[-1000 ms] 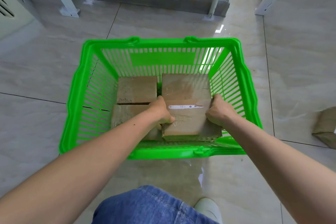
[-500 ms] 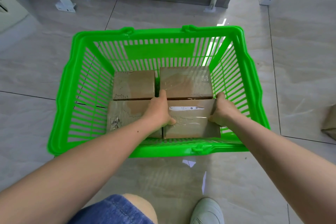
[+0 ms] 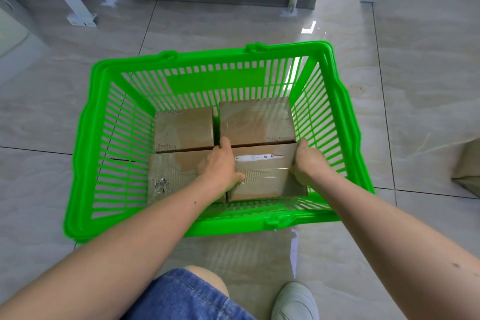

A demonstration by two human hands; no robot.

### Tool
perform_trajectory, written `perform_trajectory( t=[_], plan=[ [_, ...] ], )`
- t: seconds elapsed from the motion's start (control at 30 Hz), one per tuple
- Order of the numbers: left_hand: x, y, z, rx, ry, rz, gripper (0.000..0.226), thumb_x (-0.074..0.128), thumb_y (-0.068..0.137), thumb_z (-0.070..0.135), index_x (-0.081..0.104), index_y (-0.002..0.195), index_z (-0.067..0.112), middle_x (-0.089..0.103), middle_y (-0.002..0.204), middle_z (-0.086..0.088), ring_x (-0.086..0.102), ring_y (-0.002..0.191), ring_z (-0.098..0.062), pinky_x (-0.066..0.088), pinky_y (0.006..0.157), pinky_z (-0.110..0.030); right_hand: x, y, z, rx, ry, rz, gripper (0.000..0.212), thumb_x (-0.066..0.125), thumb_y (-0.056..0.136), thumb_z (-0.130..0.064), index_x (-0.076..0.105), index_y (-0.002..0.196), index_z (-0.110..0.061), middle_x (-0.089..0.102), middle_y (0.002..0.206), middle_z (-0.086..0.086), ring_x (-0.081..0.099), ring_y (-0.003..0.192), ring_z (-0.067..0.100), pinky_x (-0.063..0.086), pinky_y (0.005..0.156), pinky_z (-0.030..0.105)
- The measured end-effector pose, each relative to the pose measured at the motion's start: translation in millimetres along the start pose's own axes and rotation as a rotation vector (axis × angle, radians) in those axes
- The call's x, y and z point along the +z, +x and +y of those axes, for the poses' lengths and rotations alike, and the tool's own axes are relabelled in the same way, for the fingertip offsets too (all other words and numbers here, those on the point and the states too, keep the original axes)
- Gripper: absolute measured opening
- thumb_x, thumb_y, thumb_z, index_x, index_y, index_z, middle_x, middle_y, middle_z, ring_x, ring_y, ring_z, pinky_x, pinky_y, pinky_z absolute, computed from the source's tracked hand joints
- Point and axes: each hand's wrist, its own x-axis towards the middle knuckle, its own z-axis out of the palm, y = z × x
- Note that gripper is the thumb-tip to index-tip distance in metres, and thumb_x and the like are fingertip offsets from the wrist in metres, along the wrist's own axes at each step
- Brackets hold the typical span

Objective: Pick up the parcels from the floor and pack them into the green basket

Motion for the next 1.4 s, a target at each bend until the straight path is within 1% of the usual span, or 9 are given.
perform_trajectory(
  t=[0.13, 0.37, 0.47, 0.57, 0.8, 0.97, 1.1, 1.27, 1.4],
  plan=[
    [-12.5, -18.2, 4.1, -0.029, -0.079, -0.049, 0.064, 0.068, 0.087, 0.033, 0.032, 0.133, 0.006, 0.057, 0.112, -0.013, 0.060, 0.100, -0.030, 0.052, 0.081, -0.042, -18.6, -28.3, -3.3, 0.012, 0.008, -0.001, 0.037, 0.041, 0.092, 0.005, 0.036, 0.129, 0.006, 0.057, 0.127, 0.031, 0.055, 0.121, 0.044, 0.044, 0.091, 0.043],
    [-86.5, -87.8, 24.7, -0.246, -0.343, -0.099, 0.039, 0.051, 0.095, 0.027, 0.039, 0.128, 0.009, 0.062, 0.116, -0.013, 0.060, 0.109, -0.035, 0.047, 0.089, -0.042, -97.0, -115.5, 13.1, 0.072, 0.214, -0.089, 0.040, 0.056, 0.091, -0.018, 0.049, 0.130, -0.010, 0.063, 0.126, 0.019, 0.055, 0.120, 0.038, 0.045, 0.092, 0.038],
    [-129.8, -116.4, 41.3, -0.365, -0.555, -0.059, 0.027, 0.051, 0.091, 0.027, 0.047, 0.116, 0.016, 0.065, 0.104, -0.006, 0.067, 0.094, -0.031, 0.054, 0.082, -0.039, -146.3, -156.9, 17.2, 0.093, 0.281, -0.132, 0.047, 0.061, 0.090, -0.021, 0.048, 0.134, -0.011, 0.062, 0.129, 0.016, 0.055, 0.123, 0.034, 0.043, 0.096, 0.035],
    [-176.8, -149.6, 64.9, -0.422, -0.774, -0.017, 0.019, 0.051, 0.091, 0.023, 0.050, 0.109, 0.016, 0.071, 0.094, -0.009, 0.070, 0.068, -0.024, 0.054, 0.059, -0.033, -195.2, -198.5, 22.5, 0.140, 0.358, -0.116, 0.046, 0.062, 0.089, -0.024, 0.051, 0.132, -0.012, 0.065, 0.125, 0.011, 0.057, 0.121, 0.030, 0.043, 0.094, 0.032],
    [-265.6, -240.7, 128.1, -0.260, -0.823, -0.114, 0.021, 0.054, 0.092, 0.022, 0.047, 0.111, 0.017, 0.070, 0.100, -0.009, 0.064, 0.067, -0.023, 0.044, 0.057, -0.027, -280.3, -302.9, 53.4, 0.251, 0.558, -0.144, 0.020, 0.058, 0.084, -0.015, 0.065, 0.102, -0.011, 0.076, 0.093, 0.013, 0.073, 0.091, 0.026, 0.053, 0.087, 0.039],
    [-306.9, -295.4, 178.3, -0.128, -0.772, -0.180, 0.028, 0.054, 0.091, 0.023, 0.048, 0.116, 0.013, 0.072, 0.094, -0.008, 0.065, 0.070, -0.021, 0.042, 0.048, -0.024, -317.6, -377.4, 88.9, 0.319, 0.628, -0.174, 0.015, 0.056, 0.085, -0.014, 0.065, 0.090, -0.003, 0.072, 0.088, 0.016, 0.069, 0.073, 0.021, 0.048, 0.063, 0.030],
    [-321.5, -318.0, 232.4, -0.065, -0.768, -0.226, 0.028, 0.052, 0.093, 0.026, 0.048, 0.117, 0.011, 0.072, 0.092, -0.006, 0.065, 0.066, -0.018, 0.044, 0.052, -0.024, -347.2, -407.9, 133.5, 0.378, 0.682, -0.123, 0.008, 0.059, 0.086, -0.017, 0.065, 0.087, -0.012, 0.075, 0.097, 0.016, 0.066, 0.072, 0.019, 0.046, 0.061, 0.028],
    [-313.0, -333.5, 313.6, -0.021, -0.744, -0.288, 0.031, 0.050, 0.094, 0.027, 0.048, 0.119, 0.008, 0.070, 0.089, -0.004, 0.067, 0.070, -0.020, 0.048, 0.057, -0.025, -385.6, -418.0, 203.4, 0.426, 0.730, -0.087, 0.017, 0.058, 0.087, -0.015, 0.069, 0.094, -0.004, 0.070, 0.087, 0.009, 0.066, 0.071, 0.019, 0.044, 0.061, 0.028],
    [-299.3, -333.8, 380.5, 0.017, -0.712, -0.307, 0.034, 0.052, 0.093, 0.031, 0.049, 0.120, 0.010, 0.071, 0.085, -0.001, 0.069, 0.074, -0.020, 0.048, 0.057, -0.025, -413.9, -409.9, 265.7, 0.477, 0.801, -0.036, 0.008, 0.060, 0.087, -0.018, 0.064, 0.080, -0.016, 0.069, 0.081, 0.006, 0.066, 0.069, 0.019, 0.045, 0.062, 0.027]
  ],
)
